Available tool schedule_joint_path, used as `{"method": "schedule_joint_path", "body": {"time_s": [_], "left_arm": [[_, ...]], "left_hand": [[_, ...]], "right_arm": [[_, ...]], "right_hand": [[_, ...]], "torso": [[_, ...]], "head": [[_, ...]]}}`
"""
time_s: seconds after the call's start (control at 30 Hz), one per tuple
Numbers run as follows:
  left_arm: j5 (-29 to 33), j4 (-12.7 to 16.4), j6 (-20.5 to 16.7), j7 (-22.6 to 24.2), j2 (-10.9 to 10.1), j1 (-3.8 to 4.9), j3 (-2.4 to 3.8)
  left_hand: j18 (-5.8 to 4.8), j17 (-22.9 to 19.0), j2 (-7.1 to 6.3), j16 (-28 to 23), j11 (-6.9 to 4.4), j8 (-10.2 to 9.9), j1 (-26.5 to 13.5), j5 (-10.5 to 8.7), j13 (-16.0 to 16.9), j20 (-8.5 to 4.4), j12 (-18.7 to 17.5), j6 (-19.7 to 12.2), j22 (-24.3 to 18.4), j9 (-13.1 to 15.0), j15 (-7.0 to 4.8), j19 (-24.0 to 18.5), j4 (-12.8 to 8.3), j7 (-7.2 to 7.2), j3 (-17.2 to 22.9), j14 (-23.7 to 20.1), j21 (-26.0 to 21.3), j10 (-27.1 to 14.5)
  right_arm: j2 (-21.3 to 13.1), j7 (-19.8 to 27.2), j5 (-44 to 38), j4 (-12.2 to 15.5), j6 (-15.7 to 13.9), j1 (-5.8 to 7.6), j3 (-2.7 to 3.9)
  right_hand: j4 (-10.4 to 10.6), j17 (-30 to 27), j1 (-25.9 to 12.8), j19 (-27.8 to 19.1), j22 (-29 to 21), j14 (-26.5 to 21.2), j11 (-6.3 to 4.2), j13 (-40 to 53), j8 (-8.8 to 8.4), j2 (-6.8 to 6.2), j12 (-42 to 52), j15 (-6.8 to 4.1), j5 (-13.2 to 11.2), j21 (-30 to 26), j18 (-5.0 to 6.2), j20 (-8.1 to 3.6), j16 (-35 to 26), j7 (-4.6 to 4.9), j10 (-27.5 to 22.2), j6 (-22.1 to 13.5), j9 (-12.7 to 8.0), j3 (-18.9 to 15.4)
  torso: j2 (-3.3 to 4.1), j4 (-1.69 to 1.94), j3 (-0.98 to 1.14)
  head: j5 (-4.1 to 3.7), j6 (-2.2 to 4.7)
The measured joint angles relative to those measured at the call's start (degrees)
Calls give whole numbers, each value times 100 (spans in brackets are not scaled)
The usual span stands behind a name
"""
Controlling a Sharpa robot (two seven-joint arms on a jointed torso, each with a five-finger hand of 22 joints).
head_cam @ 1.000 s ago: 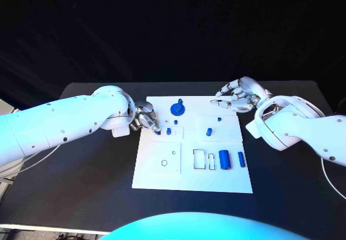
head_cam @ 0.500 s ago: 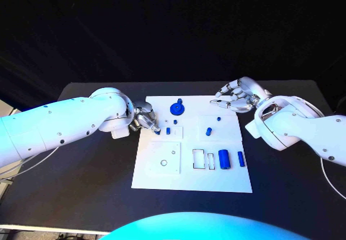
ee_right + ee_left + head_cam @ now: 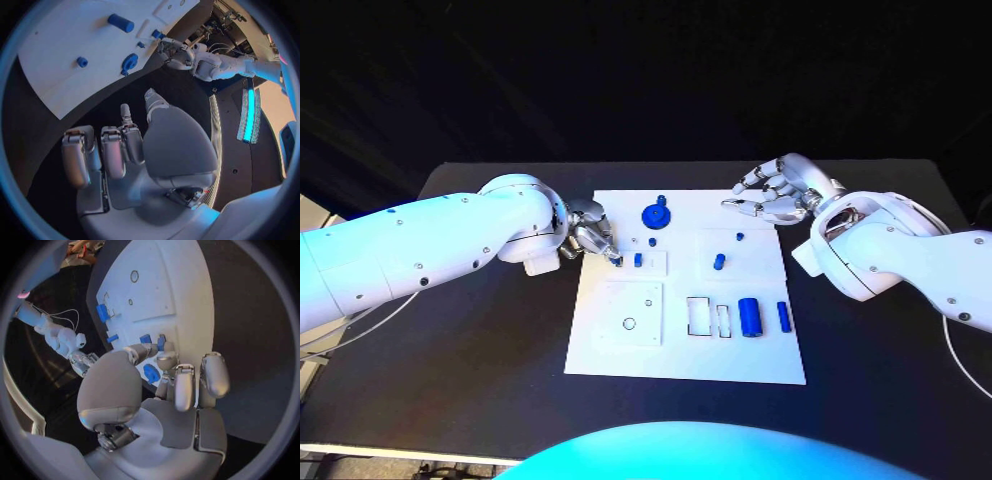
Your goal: Assemble the parts on the task board
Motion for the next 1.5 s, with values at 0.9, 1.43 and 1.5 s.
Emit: {"method": "schedule_joint_path", "body": {"time_s": [0.9, 1.43, 1.5], "left_arm": [[-47, -19, -23, 4, 42, -44, 7], [-106, -1, 43, -20, 26, -52, 18], [-117, 1, 44, -22, 25, -52, 18]], "left_hand": [[0, 0, -40, 0, 2, -1, -40, 35, -3, -19, 0, 21, -1, 31, 1, 19, 0, -2, 0, -1, 0, -1], [0, 0, -45, 0, 3, -20, -45, 35, -3, -21, 0, 27, -1, 5, 1, 21, 0, -7, 0, -1, 0, -2], [0, 0, -45, 0, 3, -21, -45, 35, -2, -21, 0, 27, -1, 5, 1, 21, 0, -7, 0, -1, 0, -2]], "right_arm": [[-1, 4, 6, -9, 1, -11, 0], [-6, 5, 12, -8, 1, -16, 0], [-6, 5, 13, -7, 1, -16, 0]], "right_hand": [[0, -1, 0, 0, -1, 0, 0, 0, 24, 0, 0, 0, 0, 0, 0, 0, 0, 0, 0, 0, 5, 0], [0, -2, 0, 0, 3, 0, 0, -1, 24, 0, 0, 0, 0, 0, 0, 0, 0, 0, 0, 0, 4, 0], [0, -2, 0, 0, 3, 0, 0, -1, 24, 0, 0, 0, 0, 0, 0, 0, 0, 0, 0, 0, 4, 0]], "torso": [[-1, -10, 4], [-1, -10, 6], [-1, -9, 6]], "head": [[-2, -20], [-12, -15], [-14, -15]]}}
